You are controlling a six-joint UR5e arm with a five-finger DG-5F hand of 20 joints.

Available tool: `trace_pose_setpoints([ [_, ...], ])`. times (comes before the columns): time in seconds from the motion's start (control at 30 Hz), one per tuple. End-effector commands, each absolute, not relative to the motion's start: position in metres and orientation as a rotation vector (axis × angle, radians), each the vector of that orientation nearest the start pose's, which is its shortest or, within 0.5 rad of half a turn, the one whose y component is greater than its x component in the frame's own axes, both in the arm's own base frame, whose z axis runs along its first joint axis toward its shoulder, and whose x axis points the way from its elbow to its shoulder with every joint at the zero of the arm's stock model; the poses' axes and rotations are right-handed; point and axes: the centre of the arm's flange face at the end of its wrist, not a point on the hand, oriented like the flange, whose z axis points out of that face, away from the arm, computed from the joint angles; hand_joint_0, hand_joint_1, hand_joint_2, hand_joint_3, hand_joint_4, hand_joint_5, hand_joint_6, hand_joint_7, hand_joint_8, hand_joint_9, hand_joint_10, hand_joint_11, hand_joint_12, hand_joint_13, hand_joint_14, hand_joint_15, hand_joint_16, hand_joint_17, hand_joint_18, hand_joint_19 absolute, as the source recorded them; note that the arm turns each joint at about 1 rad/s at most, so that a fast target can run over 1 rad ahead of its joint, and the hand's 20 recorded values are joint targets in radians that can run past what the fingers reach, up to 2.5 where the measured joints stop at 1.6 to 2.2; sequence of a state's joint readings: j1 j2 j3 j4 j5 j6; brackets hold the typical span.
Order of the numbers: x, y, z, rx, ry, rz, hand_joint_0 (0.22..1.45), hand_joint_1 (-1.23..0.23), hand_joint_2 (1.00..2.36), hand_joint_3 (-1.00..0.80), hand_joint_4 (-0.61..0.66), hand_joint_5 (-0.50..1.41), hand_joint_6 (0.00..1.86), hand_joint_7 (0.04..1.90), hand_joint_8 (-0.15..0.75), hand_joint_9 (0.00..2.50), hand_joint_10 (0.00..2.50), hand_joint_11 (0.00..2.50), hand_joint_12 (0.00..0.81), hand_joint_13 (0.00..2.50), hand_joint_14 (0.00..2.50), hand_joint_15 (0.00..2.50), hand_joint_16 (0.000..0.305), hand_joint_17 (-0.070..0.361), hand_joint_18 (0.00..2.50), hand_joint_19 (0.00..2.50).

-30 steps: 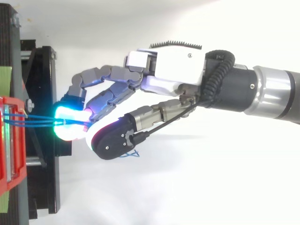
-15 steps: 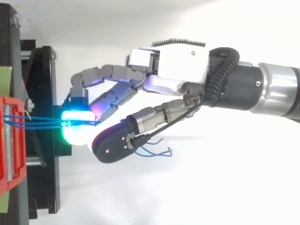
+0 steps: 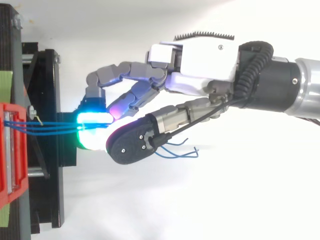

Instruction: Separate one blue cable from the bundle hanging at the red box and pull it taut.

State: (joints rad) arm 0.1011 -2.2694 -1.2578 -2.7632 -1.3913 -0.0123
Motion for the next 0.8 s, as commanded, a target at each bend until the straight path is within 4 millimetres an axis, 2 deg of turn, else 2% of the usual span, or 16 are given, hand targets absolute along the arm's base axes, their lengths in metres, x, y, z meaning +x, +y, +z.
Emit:
trace_pose_setpoints([
  [0.0, 0.744, -0.079, 0.244, 1.242, 1.160, 1.137, 0.61, -0.57, 1.01, -0.38, 0.10, -0.15, 0.64, 1.32, 0.250, 0.83, 0.02, 0.61, 0.278, 0.82, 0.01, 0.39, 0.024, 0.054, 0.60, 0.29],
  [0.07, 0.743, -0.079, 0.247, 1.242, 1.160, 1.137, 0.60, -0.59, 1.01, -0.36, 0.13, -0.17, 0.74, 1.20, 0.250, 0.83, 0.02, 0.62, 0.278, 0.82, 0.01, 0.40, 0.024, 0.055, 0.60, 0.29],
  [0.13, 0.742, -0.079, 0.253, 1.237, 1.160, 1.135, 0.59, -0.60, 1.01, -0.35, 0.12, -0.19, 0.78, 1.17, 0.249, 0.82, 0.02, 0.62, 0.279, 0.81, 0.01, 0.39, 0.024, 0.055, 0.60, 0.29],
  [0.23, 0.740, -0.079, 0.255, 1.242, 1.167, 1.130, 0.59, -0.61, 1.01, -0.36, 0.12, -0.19, 0.81, 1.19, 0.254, 0.81, 0.02, 0.62, 0.280, 0.81, 0.01, 0.40, 0.025, 0.055, 0.60, 0.29],
  [0.3, 0.738, -0.079, 0.255, 1.251, 1.178, 1.124, 0.60, -0.70, 1.01, -0.39, 0.14, -0.20, 0.83, 1.18, 0.252, 0.80, 0.02, 0.63, 0.282, 0.81, 0.02, 0.41, 0.025, 0.056, 0.61, 0.30],
  [0.5, 0.737, -0.080, 0.258, 1.255, 1.177, 1.124, 0.60, -0.72, 1.00, -0.50, 0.15, -0.20, 0.85, 1.16, 0.250, 0.81, 0.02, 0.65, 0.280, 0.82, 0.02, 0.41, 0.025, 0.057, 0.63, 0.30],
  [0.6, 0.736, -0.080, 0.263, 1.250, 1.175, 1.122, 0.56, -0.57, 1.00, -0.50, 0.15, -0.19, 0.84, 1.14, 0.259, 0.84, 0.02, 0.66, 0.284, 0.82, 0.02, 0.41, 0.026, 0.059, 0.64, 0.31],
  [0.77, 0.735, -0.082, 0.264, 1.258, 1.177, 1.120, 0.56, -0.49, 1.00, -0.50, 0.14, -0.19, 0.83, 1.15, 0.259, 0.85, 0.02, 0.66, 0.283, 0.83, 0.02, 0.42, 0.026, 0.059, 0.64, 0.32],
])
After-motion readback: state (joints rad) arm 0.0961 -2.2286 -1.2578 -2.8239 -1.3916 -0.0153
